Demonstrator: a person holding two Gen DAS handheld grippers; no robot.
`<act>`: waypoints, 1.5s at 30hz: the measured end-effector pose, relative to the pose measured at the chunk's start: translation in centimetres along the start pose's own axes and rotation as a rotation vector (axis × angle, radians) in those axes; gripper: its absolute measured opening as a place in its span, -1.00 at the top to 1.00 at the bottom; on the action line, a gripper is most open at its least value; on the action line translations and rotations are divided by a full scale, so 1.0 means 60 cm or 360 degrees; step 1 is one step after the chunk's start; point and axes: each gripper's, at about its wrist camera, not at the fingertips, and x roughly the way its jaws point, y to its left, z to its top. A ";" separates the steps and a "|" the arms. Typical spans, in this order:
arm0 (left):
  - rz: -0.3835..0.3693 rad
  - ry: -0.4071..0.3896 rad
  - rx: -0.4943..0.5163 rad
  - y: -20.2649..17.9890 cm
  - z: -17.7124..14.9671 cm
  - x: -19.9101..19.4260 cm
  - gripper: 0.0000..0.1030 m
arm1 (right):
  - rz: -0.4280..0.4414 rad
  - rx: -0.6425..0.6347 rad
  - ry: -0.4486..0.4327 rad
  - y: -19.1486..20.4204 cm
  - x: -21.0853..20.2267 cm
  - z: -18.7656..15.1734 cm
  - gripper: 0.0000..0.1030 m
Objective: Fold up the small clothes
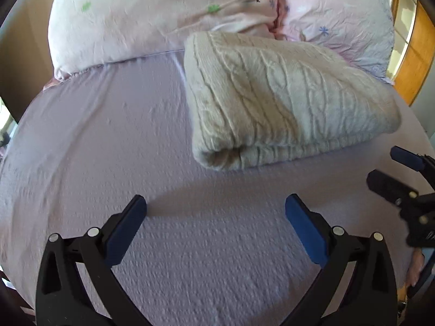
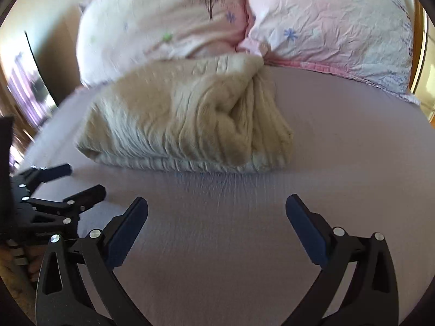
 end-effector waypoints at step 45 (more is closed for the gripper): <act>0.0019 -0.0018 -0.0040 0.006 0.001 0.004 -0.96 | -0.0125 -0.0060 0.0083 0.018 0.014 -0.008 -0.97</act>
